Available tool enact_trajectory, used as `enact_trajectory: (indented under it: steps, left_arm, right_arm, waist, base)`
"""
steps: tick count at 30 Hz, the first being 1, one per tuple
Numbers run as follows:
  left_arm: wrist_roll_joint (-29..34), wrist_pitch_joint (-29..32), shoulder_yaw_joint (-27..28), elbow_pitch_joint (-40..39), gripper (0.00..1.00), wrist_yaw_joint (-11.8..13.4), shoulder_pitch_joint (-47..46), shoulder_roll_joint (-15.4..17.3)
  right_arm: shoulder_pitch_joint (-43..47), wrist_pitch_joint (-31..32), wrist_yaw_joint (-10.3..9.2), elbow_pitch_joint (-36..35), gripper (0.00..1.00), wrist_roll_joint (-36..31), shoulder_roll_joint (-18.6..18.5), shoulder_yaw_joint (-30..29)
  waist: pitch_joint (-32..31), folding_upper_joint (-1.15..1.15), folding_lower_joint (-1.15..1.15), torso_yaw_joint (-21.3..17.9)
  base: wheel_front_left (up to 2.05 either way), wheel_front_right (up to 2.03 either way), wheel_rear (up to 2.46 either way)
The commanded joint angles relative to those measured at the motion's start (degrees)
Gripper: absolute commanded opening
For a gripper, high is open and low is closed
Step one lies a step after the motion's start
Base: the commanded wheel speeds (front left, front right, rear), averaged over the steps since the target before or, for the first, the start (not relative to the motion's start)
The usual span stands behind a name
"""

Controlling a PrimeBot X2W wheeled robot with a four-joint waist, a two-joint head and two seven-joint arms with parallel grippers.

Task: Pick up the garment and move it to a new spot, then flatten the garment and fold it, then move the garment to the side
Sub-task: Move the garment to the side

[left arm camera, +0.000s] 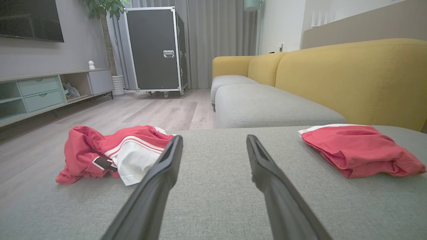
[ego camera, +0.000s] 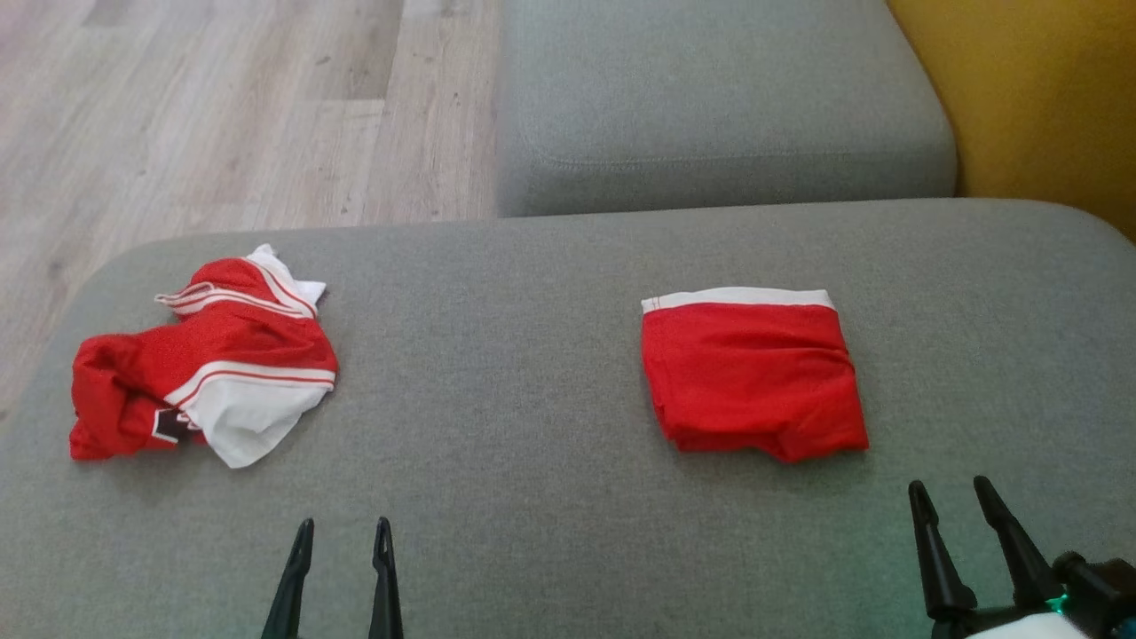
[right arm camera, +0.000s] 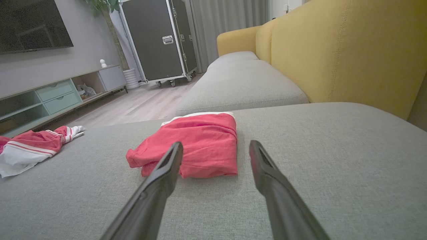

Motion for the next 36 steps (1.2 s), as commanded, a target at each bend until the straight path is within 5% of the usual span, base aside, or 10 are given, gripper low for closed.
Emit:
enact_trajectory:
  steps: [1, 20, 36]
  left_arm:
    - [0.0, -0.3, 1.9, -1.7, 1.0, -0.1, -3.8, -0.6]
    - [-0.4, -0.3, -2.1, -3.3, 1.0, 0.9, -9.9, -0.7]
    - [-1.4, -0.3, -7.6, -2.2, 1.0, 2.4, -17.5, -0.7]
  right_arm:
    - [-2.2, -0.6, -0.04, -1.7, 1.0, -0.5, -1.1, 0.8]
    - [-15.3, -0.5, -0.04, 5.7, 1.0, 2.1, -7.2, 3.2]
    - [-32.0, 12.1, -0.04, 19.5, 1.0, 16.0, -14.2, 12.9]
  waist:
    - [0.6, 0.0, 0.0, 0.0]
    - [12.2, 0.0, 0.0, 1.1]
    - [20.0, 0.0, 0.0, 4.9]
  base:
    - [0.0, 0.0, 0.0]
    - [0.0, 0.0, 0.0]
    - [0.0, 0.0, 0.0]
